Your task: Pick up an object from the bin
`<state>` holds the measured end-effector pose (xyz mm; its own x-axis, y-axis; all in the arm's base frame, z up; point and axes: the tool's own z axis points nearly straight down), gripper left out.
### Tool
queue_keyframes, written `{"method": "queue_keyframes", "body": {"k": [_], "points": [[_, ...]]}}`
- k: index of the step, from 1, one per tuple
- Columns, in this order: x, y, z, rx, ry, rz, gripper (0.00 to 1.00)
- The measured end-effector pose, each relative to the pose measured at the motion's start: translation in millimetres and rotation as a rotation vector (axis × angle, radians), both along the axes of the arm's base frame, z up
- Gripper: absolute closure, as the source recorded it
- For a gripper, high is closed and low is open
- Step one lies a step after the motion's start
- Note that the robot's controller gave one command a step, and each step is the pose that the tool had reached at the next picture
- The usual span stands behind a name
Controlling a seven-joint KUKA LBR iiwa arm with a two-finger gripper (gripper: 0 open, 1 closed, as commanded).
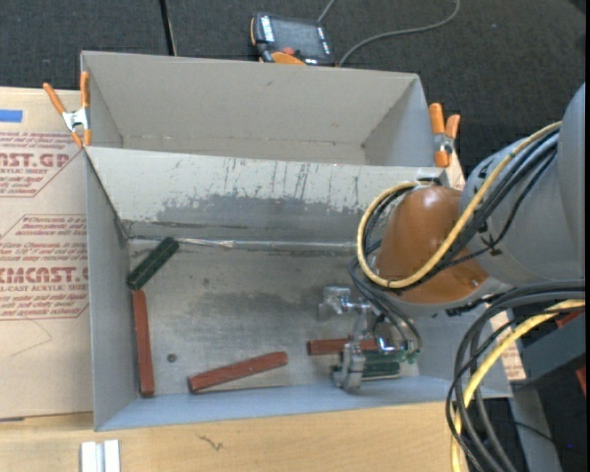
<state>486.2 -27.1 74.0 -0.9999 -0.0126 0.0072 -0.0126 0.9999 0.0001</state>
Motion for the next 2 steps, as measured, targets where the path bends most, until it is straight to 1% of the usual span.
{"method": "queue_keyframes", "body": {"k": [1,2], "points": [[2.1,0.8,4.4,0.000,-0.007,0.001,1.00],[8.8,4.6,162.8,-0.001,-0.017,0.007,1.00]]}}
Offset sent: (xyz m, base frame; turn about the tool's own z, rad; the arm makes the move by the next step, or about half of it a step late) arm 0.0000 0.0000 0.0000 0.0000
